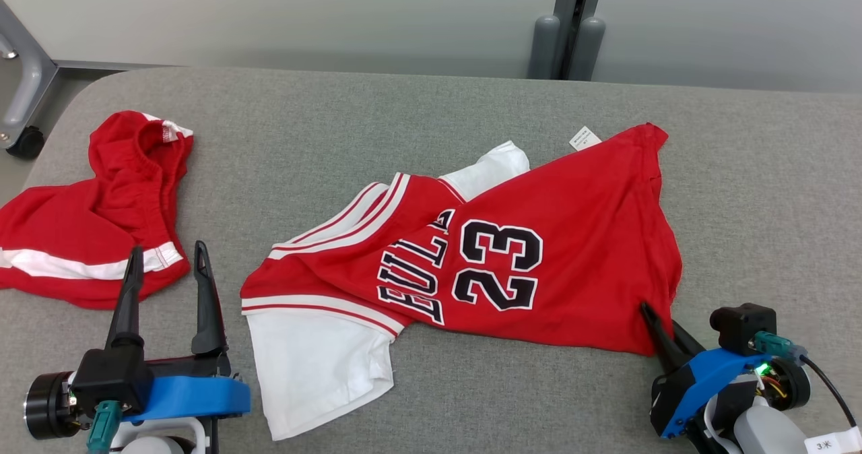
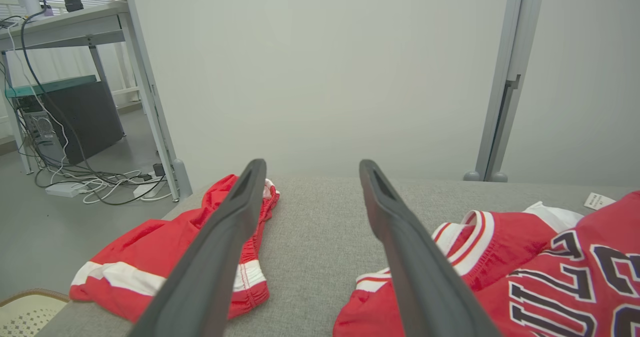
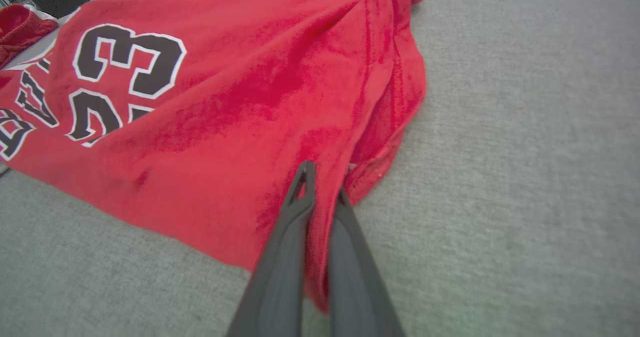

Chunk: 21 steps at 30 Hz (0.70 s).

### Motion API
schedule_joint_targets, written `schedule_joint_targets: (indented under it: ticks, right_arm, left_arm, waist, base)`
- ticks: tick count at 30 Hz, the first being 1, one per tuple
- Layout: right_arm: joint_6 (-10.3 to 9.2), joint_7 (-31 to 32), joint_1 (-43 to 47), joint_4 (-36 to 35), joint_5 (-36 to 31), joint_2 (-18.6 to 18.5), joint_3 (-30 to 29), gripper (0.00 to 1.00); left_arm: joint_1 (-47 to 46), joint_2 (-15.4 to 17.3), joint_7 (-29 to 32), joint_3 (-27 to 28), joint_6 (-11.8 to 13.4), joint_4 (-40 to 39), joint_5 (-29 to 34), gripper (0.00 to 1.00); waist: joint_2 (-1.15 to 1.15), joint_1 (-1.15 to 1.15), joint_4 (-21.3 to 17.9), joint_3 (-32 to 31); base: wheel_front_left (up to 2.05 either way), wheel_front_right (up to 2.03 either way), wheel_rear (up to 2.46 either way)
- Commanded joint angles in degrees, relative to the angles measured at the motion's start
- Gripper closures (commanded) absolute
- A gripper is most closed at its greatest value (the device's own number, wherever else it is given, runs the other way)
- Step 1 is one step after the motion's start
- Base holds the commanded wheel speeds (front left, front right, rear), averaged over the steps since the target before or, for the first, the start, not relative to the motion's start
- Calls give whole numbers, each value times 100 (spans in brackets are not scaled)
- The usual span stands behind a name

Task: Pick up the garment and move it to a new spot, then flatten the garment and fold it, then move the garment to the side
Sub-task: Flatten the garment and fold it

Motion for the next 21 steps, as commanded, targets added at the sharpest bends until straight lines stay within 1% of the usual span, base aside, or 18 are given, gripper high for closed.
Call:
schedule_joint_targets:
  ticks: [1,4,7,10,16,21]
  right_arm:
    - [1,-48,-69,-4,11,-50,7,100]
    - [1,-209,-20,-85,110,-94,107,100]
    - [1,-195,100,-203,187,-117,171,100]
    - [1,-84,315,-558,386,-139,253,100]
    - [1,470,963,-1596,833,-321,174,100]
    - [1,1271,1556,-2531,1330,-471,99,100]
  left_arm:
    - [-24,-10,-26,16,-9,7,41,0]
    - [34,-38,-26,51,-37,26,61,0]
    - [54,-45,-26,74,-42,36,78,0]
    - [76,-60,-26,120,-51,41,92,0]
    - [165,-76,-26,195,-108,68,92,0]
    - [173,-92,-26,219,-149,93,113,0]
  waist:
    - [0,0,-5,-5]
    - [0,0,-39,-41]
    - [0,0,-68,-65]
    - [0,0,-137,-104]
    - [0,0,-311,-168]
    - [0,0,-428,-202]
  base:
    - [0,0,0]
    - [0,0,0]
    - [0,0,0]
    - [0,0,0]
    - [0,0,0]
    - [0,0,0]
